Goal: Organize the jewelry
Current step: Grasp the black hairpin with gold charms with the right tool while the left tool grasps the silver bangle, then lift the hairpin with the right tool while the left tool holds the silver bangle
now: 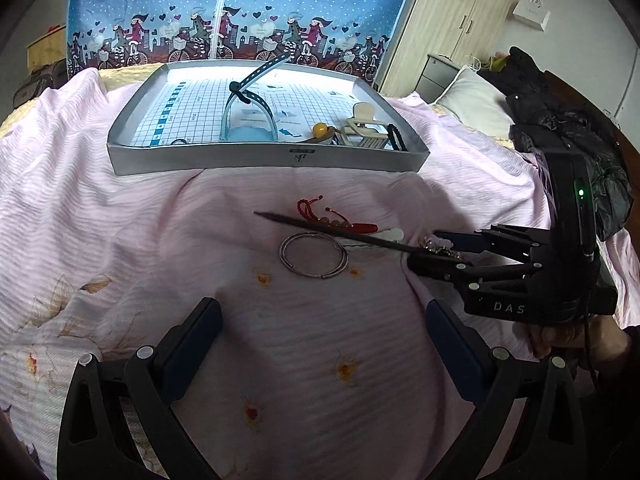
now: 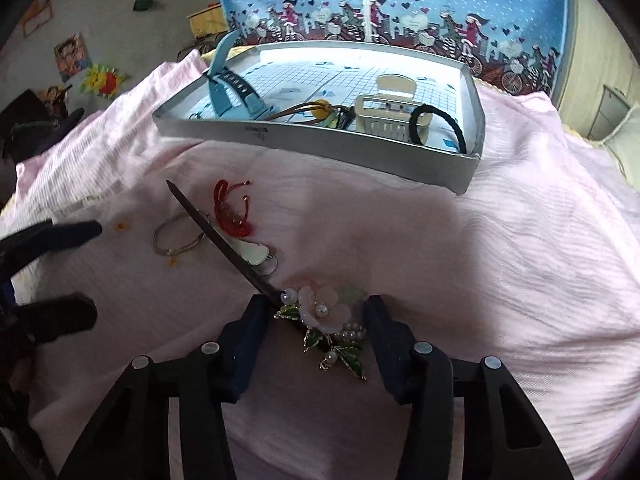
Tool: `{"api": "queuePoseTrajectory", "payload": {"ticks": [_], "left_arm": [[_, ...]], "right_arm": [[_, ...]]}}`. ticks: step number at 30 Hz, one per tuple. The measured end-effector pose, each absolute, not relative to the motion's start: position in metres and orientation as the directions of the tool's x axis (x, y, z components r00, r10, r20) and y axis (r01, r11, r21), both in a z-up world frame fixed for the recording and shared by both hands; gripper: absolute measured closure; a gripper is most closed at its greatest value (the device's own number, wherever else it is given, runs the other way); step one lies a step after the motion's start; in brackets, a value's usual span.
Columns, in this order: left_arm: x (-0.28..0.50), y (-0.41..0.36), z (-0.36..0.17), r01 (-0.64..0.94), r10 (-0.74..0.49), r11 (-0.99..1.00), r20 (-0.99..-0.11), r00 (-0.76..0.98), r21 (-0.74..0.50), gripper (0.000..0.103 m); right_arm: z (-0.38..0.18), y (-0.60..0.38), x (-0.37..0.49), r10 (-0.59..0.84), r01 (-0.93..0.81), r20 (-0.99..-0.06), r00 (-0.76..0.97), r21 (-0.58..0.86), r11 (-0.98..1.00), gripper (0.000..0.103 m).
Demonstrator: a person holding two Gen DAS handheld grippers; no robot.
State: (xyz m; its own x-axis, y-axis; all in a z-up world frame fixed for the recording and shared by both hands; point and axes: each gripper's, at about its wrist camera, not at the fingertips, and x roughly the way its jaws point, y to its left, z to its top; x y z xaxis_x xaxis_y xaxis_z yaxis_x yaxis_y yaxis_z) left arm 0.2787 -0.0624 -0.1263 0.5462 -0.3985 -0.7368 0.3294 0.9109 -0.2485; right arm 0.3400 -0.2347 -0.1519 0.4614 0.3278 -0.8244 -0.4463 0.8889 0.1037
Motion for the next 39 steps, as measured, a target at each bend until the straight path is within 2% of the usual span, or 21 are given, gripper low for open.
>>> {"api": "queuePoseTrajectory", "payload": {"ticks": [9,10,11,12,13,16,23,29,37,39], "left_arm": [[0.307,-0.064,-0.126,0.303,-0.316,0.938,-0.772,0.552,-0.167,0.004],[0.309,-0.066,-0.127,0.310,-0.312,0.938,-0.775,0.550,-0.157,0.004],[0.311,-0.068,-0.128,0.318,-0.307,0.937,-0.777,0.550,-0.145,0.007],[0.314,-0.073,-0.130,0.338,-0.305,0.932,-0.784,0.541,-0.129,0.012],[0.317,-0.078,-0.133,0.353,-0.299,0.929,-0.792,0.532,-0.114,0.017],[0.326,-0.091,-0.143,0.391,-0.274,0.918,-0.817,0.507,-0.065,0.029],[0.342,-0.103,-0.163,0.416,-0.256,0.908,-0.846,0.468,-0.044,0.035],[0.341,-0.097,-0.166,0.421,-0.289,0.904,-0.834,0.471,-0.076,0.042],[0.339,-0.089,-0.165,0.439,-0.350,0.888,-0.819,0.455,-0.136,0.064],[0.338,-0.087,-0.165,0.438,-0.363,0.887,-0.813,0.456,-0.150,0.064]], "right_arm": [[-0.154,-0.268,0.352,0.436,-0.272,-0.780,0.449,0.346,0.898,0.056],[-0.154,-0.272,0.353,0.441,-0.251,-0.774,0.454,0.364,0.897,0.058],[-0.153,-0.277,0.354,0.438,-0.230,-0.772,0.460,0.373,0.899,0.066],[-0.153,-0.280,0.355,0.426,-0.213,-0.776,0.465,0.369,0.905,0.078],[-0.154,-0.285,0.356,0.421,-0.193,-0.777,0.469,0.375,0.907,0.086],[-0.158,-0.300,0.359,0.452,-0.145,-0.765,0.459,0.437,0.888,0.091],[-0.155,-0.293,0.357,0.425,-0.184,-0.776,0.466,0.385,0.905,0.092],[-0.154,-0.290,0.357,0.420,-0.195,-0.766,0.487,0.374,0.907,0.088],[-0.152,-0.287,0.360,0.436,-0.210,-0.746,0.503,0.384,0.899,0.071],[-0.151,-0.289,0.360,0.431,-0.202,-0.743,0.512,0.383,0.901,0.067]]}}
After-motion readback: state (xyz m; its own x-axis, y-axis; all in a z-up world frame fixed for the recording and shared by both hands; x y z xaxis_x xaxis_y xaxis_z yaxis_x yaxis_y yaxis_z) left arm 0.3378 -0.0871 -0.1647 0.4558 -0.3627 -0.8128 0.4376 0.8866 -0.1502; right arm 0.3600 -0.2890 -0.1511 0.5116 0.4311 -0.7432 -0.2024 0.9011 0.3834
